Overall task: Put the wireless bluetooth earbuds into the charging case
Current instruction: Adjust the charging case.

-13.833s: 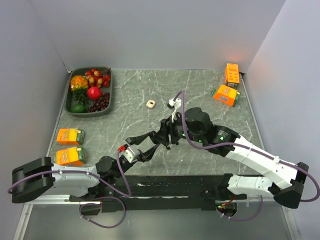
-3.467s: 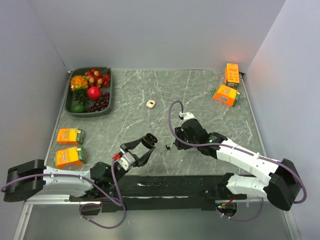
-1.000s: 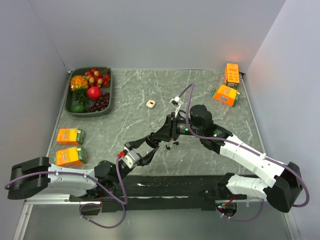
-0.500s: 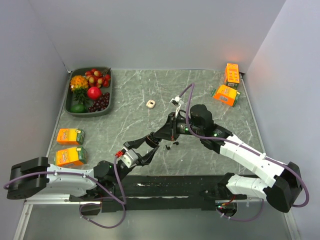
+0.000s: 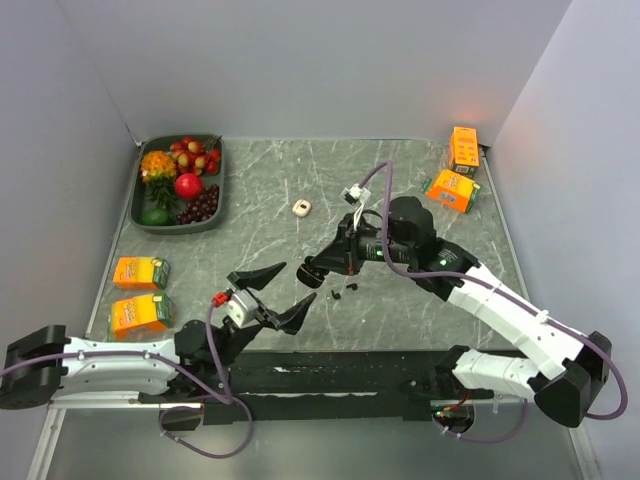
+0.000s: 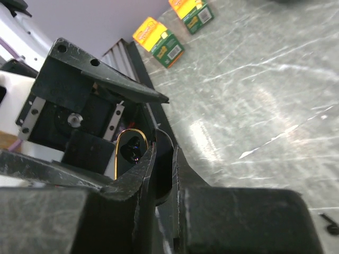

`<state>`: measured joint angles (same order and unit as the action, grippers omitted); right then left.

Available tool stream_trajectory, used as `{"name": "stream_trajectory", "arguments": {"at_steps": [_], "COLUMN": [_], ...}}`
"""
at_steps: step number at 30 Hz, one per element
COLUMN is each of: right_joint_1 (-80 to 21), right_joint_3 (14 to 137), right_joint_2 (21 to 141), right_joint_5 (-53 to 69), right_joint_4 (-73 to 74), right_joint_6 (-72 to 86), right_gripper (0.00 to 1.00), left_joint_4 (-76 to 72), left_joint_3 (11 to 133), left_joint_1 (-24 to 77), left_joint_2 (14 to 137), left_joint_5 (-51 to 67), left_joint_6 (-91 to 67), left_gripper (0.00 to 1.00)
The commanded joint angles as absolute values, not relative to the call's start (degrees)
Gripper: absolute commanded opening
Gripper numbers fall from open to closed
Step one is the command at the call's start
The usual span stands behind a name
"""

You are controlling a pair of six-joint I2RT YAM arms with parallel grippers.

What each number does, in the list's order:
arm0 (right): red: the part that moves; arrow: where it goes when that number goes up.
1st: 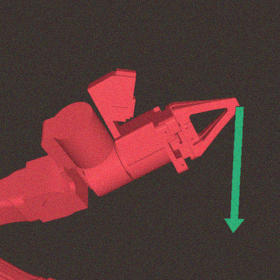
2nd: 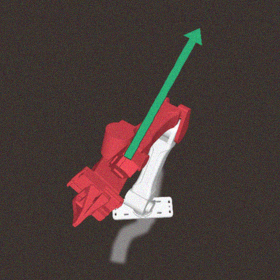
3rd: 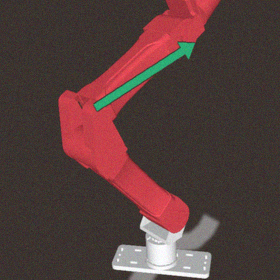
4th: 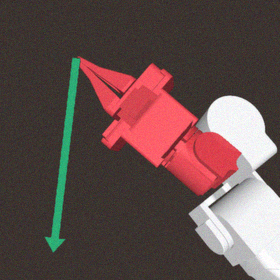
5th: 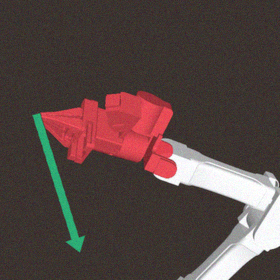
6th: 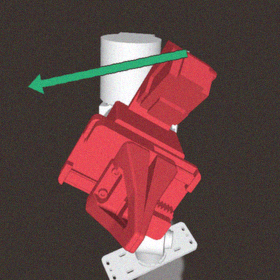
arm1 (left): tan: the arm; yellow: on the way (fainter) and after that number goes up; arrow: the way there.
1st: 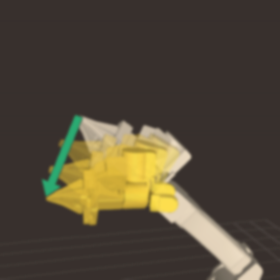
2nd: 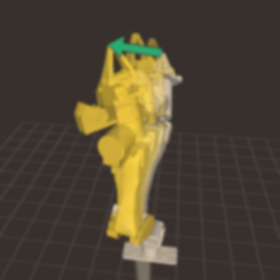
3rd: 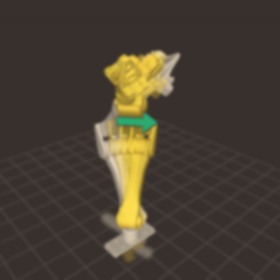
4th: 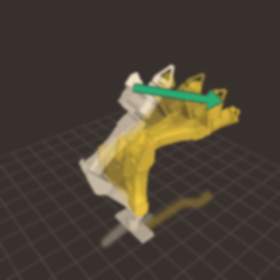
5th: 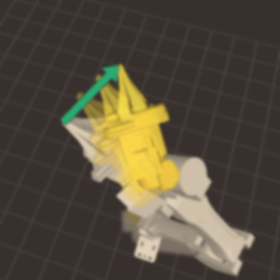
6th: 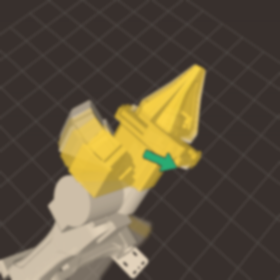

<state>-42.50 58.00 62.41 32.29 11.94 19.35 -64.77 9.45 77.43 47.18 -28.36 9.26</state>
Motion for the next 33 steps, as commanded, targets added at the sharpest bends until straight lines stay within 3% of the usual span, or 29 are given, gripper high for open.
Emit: {"name": "stream_trajectory", "arguments": {"at_steps": [1,7,13,19,27,33], "right_joint_1": [-42.01,-41.92,-42.01,-43.59,-51.85,-54.22], "right_joint_3": [60.12,51.77,54.05,55.46,56.43,56.08], "right_joint_2": [59.16,53.01,51.77,51.33,50.98,50.45], "right_joint_5": [30.77,33.13,39.54,45.09,38.85,37.97], "right_joint_4": [11.35,1.33,7.29,10.80,18.10,19.86], "right_joint_6": [11.09,2.73,-5.01,-8.43,-12.39,-13.36], "right_gripper": [0.00,0.00,0.00,0.00,0.00,0.00], "left_joint_4": [-57.50,-43.08,-36.66,-33.05,-35.42,-39.02], "left_joint_3": [12.21,14.33,13.71,16.78,18.02,17.14], "left_joint_1": [77.52,77.34,76.82,75.33,71.73,68.91], "left_joint_2": [42.02,33.24,28.22,33.12,38.40,40.08], "left_joint_5": [-29.35,-24.26,-15.84,-3.44,1.67,4.92], "left_joint_6": [0.36,-9.83,-13.18,-13.53,-13.62,-14.85], "left_gripper": [0.96,0.96,0.96,0.96,0.99,0.86]}}
